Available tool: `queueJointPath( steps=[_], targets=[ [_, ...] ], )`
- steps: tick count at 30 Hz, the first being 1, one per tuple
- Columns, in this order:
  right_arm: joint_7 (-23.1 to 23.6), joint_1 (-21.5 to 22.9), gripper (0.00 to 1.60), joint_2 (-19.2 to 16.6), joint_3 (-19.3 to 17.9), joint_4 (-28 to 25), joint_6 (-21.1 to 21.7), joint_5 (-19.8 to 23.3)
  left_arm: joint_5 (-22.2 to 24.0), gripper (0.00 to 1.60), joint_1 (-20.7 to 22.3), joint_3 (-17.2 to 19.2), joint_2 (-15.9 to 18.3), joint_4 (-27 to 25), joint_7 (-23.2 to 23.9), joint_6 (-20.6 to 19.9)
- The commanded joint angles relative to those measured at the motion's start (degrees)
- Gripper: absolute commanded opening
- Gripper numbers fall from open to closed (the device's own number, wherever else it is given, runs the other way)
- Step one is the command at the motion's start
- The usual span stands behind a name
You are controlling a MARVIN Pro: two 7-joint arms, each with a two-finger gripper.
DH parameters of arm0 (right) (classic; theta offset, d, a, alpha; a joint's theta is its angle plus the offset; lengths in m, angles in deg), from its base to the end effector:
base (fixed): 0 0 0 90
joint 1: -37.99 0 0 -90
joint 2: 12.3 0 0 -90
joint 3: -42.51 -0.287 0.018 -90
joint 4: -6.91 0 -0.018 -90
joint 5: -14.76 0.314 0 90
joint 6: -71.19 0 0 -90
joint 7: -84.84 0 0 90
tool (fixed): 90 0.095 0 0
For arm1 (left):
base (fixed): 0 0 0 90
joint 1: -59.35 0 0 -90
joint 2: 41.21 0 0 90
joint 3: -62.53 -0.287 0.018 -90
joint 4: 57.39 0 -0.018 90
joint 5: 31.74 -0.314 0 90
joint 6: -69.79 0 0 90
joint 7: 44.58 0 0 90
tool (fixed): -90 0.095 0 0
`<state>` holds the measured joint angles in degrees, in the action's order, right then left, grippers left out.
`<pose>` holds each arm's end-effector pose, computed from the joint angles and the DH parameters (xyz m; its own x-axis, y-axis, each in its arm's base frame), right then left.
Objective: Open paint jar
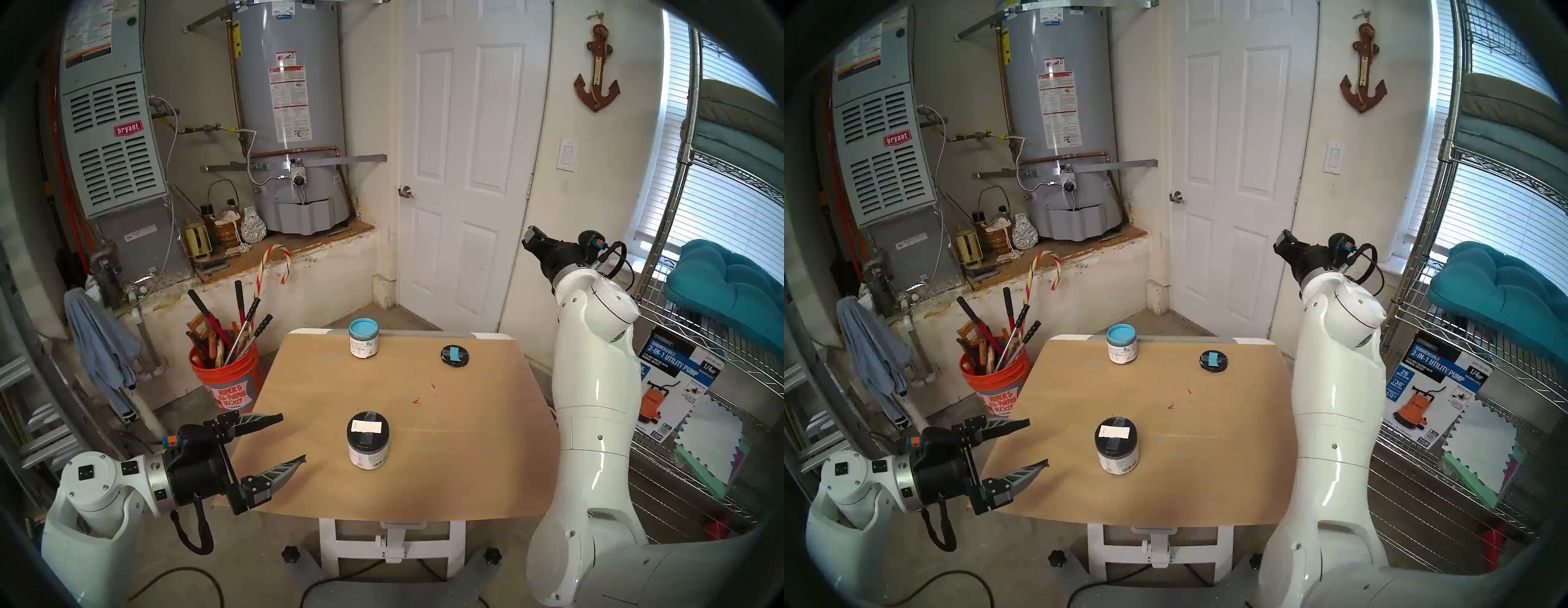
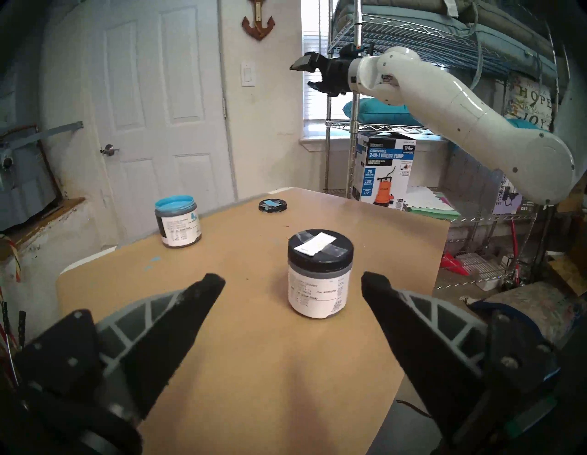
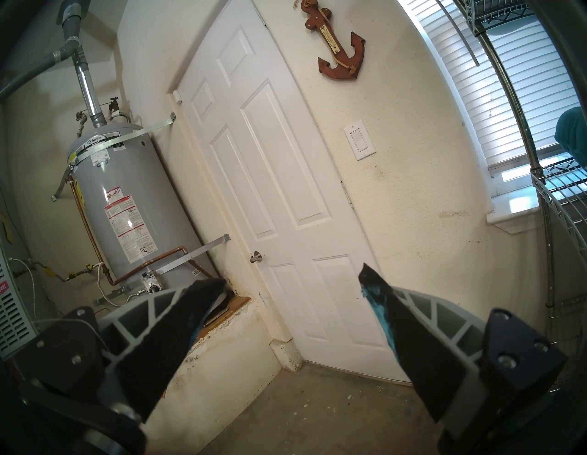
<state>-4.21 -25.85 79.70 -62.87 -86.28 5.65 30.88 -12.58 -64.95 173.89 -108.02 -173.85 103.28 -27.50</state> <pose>0.5098 -0.0884 -0.1098 -0.1341 -0.3715 0.9187 -0.0625 -0.9221 -0.3820 0.2354 0.0963 -0.2722 0.1748 -0.1756 0.9688 -0.7657 -0.6429 0.0216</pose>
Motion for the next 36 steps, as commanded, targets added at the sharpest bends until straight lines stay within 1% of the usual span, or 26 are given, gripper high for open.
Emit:
queueJointPath(
  steps=[1,2,3,7,8,11,12,13,17,18,19,20,24,28,29,30,32,36],
  targets=[
    [0.1,0.9,1.6,0.0,0.3,-0.8,-0.2,0.0,-1.7,1.6,6.4,-8.3,-1.4,1.3,-4.0,-0.6],
    [0.1,0.9,1.6,0.0,0.3,-0.7,-0.2,0.0,-2.2,1.6,7.5,-9.5,-1.6,1.9,-4.7,-0.8],
    [0.2,0.9,1.6,0.0,0.3,-0.7,-0.2,0.0,-2.5,1.6,7.3,-9.7,-2.0,2.1,-5.5,-0.8],
    [0.2,1.0,1.6,0.0,0.3,-0.7,-0.3,0.1,-4.3,1.6,10.8,-13.2,-3.0,4.5,-8.4,-1.4],
    [0.2,1.0,1.6,0.0,0.3,-0.7,-0.3,0.1,-4.6,1.6,10.7,-13.8,-3.3,4.7,-9.2,-1.3],
    [0.2,1.0,1.6,0.0,0.3,-0.7,-0.3,0.1,-5.9,1.6,13.6,-16.2,-4.3,6.8,-11.4,-1.7],
    [0.2,1.0,1.6,0.0,0.3,-0.7,-0.3,0.1,-6.2,1.6,13.0,-16.6,-4.5,6.7,-12.2,-1.5],
    [0.2,1.0,1.6,0.0,0.3,-0.7,-0.3,0.1,-6.7,1.6,14.3,-17.4,-4.8,7.6,-12.9,-1.7],
    [0.2,1.1,1.6,0.0,0.4,-0.8,-0.3,0.1,-8.4,1.6,16.6,-19.6,-5.8,10.0,-15.8,-1.7],
    [0.2,1.1,1.6,0.0,0.4,-0.8,-0.3,0.1,-9.1,1.6,18.1,-20.3,-5.9,11.1,-16.3,-1.9],
    [0.2,1.1,1.6,0.0,0.4,-0.8,-0.3,0.1,-9.2,1.6,17.2,-20.2,-6.1,10.9,-16.9,-1.5],
    [0.2,1.1,1.6,0.0,0.4,-0.8,-0.3,0.1,-9.4,1.6,18.9,-20.7,-6.2,12.2,-17.1,-1.6],
    [0.2,1.1,1.6,0.0,0.4,-0.9,-0.3,0.0,-9.9,1.6,21.0,-20.3,-4.3,13.6,-16.3,-2.5],
    [0.2,1.1,1.6,0.0,0.4,-1.0,-0.3,0.0,-10.7,1.6,23.9,-21.3,-4.2,16.2,-16.2,-2.6],
    [0.2,1.1,1.6,0.0,0.4,-1.0,-0.3,0.0,-10.9,1.6,25.6,-21.8,-4.1,17.6,-15.8,-2.8],
    [0.2,1.1,1.6,0.0,0.4,-1.0,-0.3,0.0,-10.9,1.6,24.7,-21.6,-4.2,17.0,-16.0,-2.5],
    [0.2,1.1,1.6,0.0,0.4,-1.1,-0.3,0.0,-11.1,1.6,26.9,-22.3,-4.1,18.9,-15.4,-2.7],
    [0.2,1.1,1.6,0.0,0.4,-1.1,-0.3,0.0,-11.4,1.6,28.8,-22.9,-4.1,20.9,-14.5,-2.7]
  ],
)
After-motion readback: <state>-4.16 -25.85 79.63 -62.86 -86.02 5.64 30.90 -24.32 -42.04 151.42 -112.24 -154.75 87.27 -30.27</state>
